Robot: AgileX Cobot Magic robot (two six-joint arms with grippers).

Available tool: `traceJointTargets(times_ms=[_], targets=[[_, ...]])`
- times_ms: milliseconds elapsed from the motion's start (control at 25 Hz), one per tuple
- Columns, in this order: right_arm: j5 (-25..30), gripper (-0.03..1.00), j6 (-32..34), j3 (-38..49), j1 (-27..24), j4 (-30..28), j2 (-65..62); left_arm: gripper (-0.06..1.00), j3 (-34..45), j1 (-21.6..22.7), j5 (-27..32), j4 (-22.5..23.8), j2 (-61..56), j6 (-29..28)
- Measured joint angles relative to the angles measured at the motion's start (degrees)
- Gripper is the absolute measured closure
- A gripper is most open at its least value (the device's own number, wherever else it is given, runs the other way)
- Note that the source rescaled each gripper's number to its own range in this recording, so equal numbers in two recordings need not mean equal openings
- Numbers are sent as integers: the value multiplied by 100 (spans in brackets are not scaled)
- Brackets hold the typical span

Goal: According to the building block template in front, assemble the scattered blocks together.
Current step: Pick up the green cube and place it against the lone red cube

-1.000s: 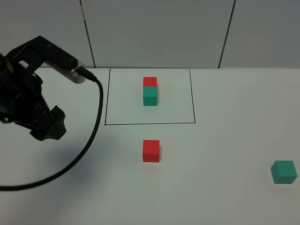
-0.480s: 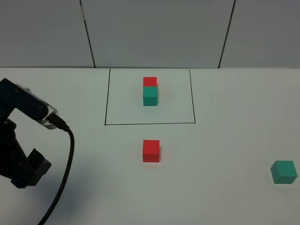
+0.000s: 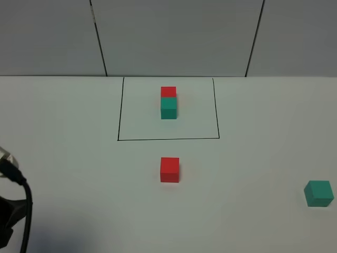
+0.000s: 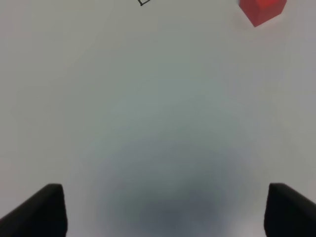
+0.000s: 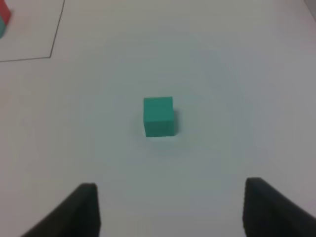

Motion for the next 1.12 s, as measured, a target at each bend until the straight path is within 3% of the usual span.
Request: traceJointTargets(times_ms=[400, 600, 1120], targets=[[0, 40, -5, 0, 0, 0, 0, 6, 155, 0, 740, -94, -1219, -206], [0, 40, -5, 0, 0, 0, 0, 6, 155, 0, 1222, 21, -1731, -661], [0, 40, -1, 0, 0, 0, 0, 6, 792, 0, 1230, 61, -2840, -905]])
